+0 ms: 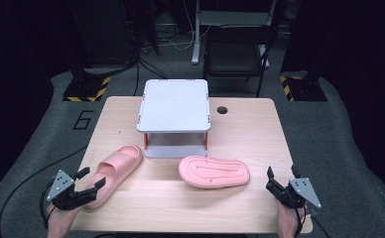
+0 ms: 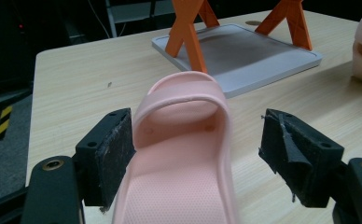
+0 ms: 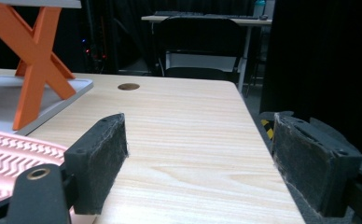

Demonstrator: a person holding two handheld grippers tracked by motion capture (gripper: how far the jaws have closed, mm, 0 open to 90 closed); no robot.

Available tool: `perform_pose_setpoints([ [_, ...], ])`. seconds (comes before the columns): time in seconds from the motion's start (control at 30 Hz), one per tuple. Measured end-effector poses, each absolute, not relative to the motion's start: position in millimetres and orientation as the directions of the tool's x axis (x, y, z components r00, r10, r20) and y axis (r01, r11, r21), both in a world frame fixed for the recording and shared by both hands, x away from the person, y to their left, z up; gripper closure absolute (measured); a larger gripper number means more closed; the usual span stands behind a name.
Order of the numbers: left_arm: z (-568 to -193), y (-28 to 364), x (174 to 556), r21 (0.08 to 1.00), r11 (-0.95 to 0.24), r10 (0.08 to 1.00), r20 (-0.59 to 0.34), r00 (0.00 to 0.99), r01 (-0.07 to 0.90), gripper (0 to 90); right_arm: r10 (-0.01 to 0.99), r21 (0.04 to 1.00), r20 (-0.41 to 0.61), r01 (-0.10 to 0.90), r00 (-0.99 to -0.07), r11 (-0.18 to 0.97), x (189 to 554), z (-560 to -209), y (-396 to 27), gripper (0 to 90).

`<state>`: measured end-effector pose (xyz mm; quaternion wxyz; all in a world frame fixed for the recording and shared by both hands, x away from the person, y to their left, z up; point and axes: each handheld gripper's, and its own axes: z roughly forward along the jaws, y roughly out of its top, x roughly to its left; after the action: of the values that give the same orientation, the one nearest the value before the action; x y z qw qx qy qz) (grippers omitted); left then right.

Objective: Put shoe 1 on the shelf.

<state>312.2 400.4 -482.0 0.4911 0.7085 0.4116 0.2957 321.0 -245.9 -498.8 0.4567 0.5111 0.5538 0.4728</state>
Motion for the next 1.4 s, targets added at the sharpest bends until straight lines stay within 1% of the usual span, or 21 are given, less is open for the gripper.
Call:
perform_pose_setpoints([
  [0.17, -485, 407, 331, 0.928, -0.191, 0.865, 0.005, 0.501, 0.320, 26.1, 0.996, 0.990, -0.033, 0.131, -0.080, 0.043, 321, -499, -245, 18.3],
  [0.27, -486, 407, 339, 0.927, -0.191, 0.864, 0.004, 0.503, 0.322, 27.7, 0.997, 0.991, -0.023, 0.131, -0.076, 0.033, 320, -498, -246, 18.3],
  [0.37, -491, 403, 354, 0.911, -0.224, 0.861, 0.018, 0.509, 0.347, 29.2, 0.997, 0.990, -0.024, 0.134, -0.074, 0.034, 319, -499, -249, 18.3],
  [0.47, -495, 401, 360, 0.899, -0.243, 0.860, 0.026, 0.509, 0.364, 29.9, 0.997, 0.990, -0.024, 0.135, -0.072, 0.034, 320, -499, -250, 18.3],
  [0.5, -498, 399, 364, 0.889, -0.261, 0.862, 0.040, 0.505, 0.376, 30.3, 0.997, 0.990, -0.023, 0.134, -0.071, 0.033, 320, -499, -251, 18.3],
  [0.6, -501, 399, 368, 0.877, -0.266, 0.873, 0.043, 0.485, 0.400, 31.0, 0.997, 0.990, -0.025, 0.135, -0.073, 0.035, 320, -499, -250, 18.4],
  [0.67, -503, 401, 372, 0.865, -0.257, 0.885, 0.031, 0.465, 0.431, 31.9, 0.997, 0.990, -0.029, 0.137, -0.074, 0.039, 320, -499, -249, 18.4],
  [0.77, -506, 403, 378, 0.852, -0.261, 0.886, 0.025, 0.463, 0.454, 34.6, 0.997, 0.990, -0.031, 0.136, -0.077, 0.042, 321, -500, -248, 18.5],
  [0.83, -506, 404, 380, 0.844, -0.273, 0.883, 0.029, 0.469, 0.461, 39.6, 0.997, 0.990, -0.030, 0.135, -0.075, 0.040, 321, -500, -247, 18.5],
  [0.87, -507, 403, 381, 0.841, -0.265, 0.885, 0.018, 0.464, 0.471, 39.6, 0.996, 0.990, -0.034, 0.135, -0.078, 0.044, 321, -500, -247, 18.6],
  [0.9, -507, 404, 383, 0.834, -0.268, 0.885, 0.015, 0.465, 0.482, 42.1, 0.996, 0.990, -0.033, 0.137, -0.081, 0.043, 321, -500, -246, 18.6],
  [0.93, -508, 404, 385, 0.830, -0.271, 0.884, 0.015, 0.467, 0.488, 46.4, 0.996, 0.990, -0.033, 0.136, -0.078, 0.044, 321, -500, -245, 18.7],
  [0.97, -508, 404, 386, 0.823, -0.277, 0.882, 0.014, 0.470, 0.496, 46.4, 0.996, 0.990, -0.033, 0.136, -0.078, 0.044, 321, -500, -245, 18.7],
  [1.03, -509, 404, 387, 0.818, -0.287, 0.877, 0.016, 0.480, 0.498, 53.2, 0.996, 0.990, -0.037, 0.136, -0.077, 0.047, 321, -500, -246, 18.6],
  [1.07, -509, 403, 387, 0.820, -0.289, 0.878, 0.021, 0.478, 0.495, 58.1, 0.996, 0.990, -0.033, 0.137, -0.079, 0.043, 321, -500, -246, 18.6],
  [1.17, -507, 403, 386, 0.827, -0.275, 0.890, 0.026, 0.456, 0.490, 65.4, 0.996, 0.989, -0.035, 0.141, -0.081, 0.046, 321, -500, -247, 18.6],
  [1.2, -504, 405, 384, 0.838, -0.255, 0.892, 0.012, 0.451, 0.483, 71.7, 0.996, 0.989, -0.037, 0.141, -0.081, 0.048, 321, -500, -246, 18.7],
  [1.23, -504, 405, 384, 0.838, -0.255, 0.892, 0.012, 0.451, 0.483, 75.0, 0.996, 0.989, -0.037, 0.141, -0.081, 0.048, 321, -500, -246, 18.7],
  [1.27, -502, 404, 381, 0.846, -0.237, 0.895, -0.001, 0.446, 0.477, 75.5, 0.996, 0.989, -0.038, 0.141, -0.082, 0.050, 321, -500, -246, 18.9],
  [1.4, -504, 398, 376, 0.828, -0.289, 0.887, 0.043, 0.460, 0.481, 80.8, 0.994, 0.990, -0.047, 0.132, -0.094, 0.060, 321, -499, -243, 20.9],
])
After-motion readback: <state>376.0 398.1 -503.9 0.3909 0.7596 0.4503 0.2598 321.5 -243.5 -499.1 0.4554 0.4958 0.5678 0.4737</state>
